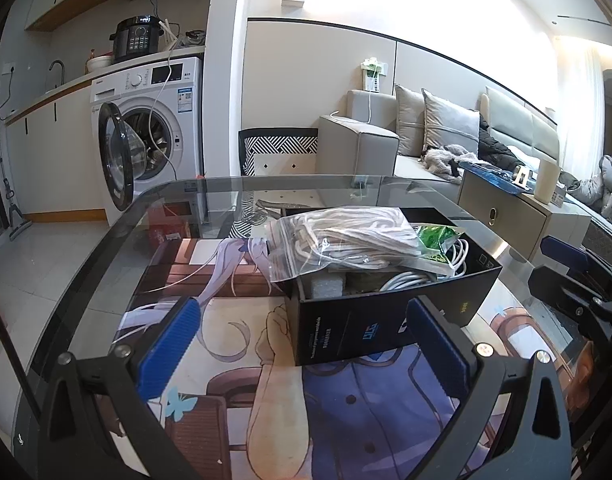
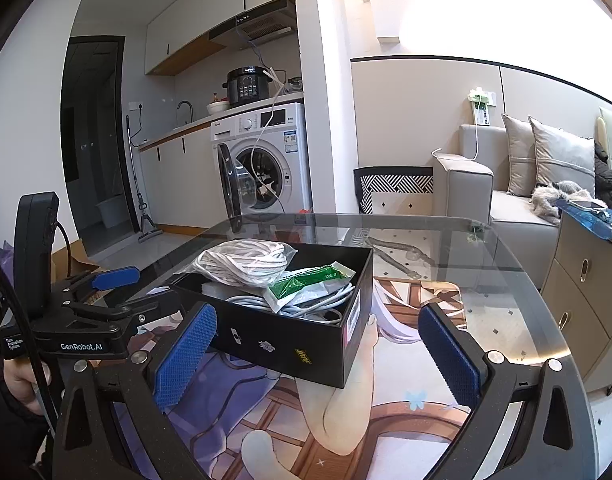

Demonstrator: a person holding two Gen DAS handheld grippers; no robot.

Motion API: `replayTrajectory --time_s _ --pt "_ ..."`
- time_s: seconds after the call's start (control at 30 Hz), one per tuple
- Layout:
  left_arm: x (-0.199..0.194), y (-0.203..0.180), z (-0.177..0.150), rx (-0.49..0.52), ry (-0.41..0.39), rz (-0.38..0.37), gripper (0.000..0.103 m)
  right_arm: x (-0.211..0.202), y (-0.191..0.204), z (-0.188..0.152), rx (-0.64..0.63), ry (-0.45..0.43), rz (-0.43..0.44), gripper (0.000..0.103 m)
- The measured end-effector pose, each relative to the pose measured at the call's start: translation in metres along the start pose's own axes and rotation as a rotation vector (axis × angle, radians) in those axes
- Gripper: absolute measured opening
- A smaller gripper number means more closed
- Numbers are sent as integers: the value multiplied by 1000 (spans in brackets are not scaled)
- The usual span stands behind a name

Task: Organize soft objects

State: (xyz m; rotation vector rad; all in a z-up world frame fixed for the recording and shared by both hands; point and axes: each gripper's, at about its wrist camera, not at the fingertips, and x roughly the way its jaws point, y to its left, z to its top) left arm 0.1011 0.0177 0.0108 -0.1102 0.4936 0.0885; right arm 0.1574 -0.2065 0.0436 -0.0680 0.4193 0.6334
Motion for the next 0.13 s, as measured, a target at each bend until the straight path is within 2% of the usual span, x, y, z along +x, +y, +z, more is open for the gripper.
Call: replayTrajectory --time_s 0.13 --pt "-2 0 0 -5 -8 -6 103 1 1 0 -1 -1 -1 102"
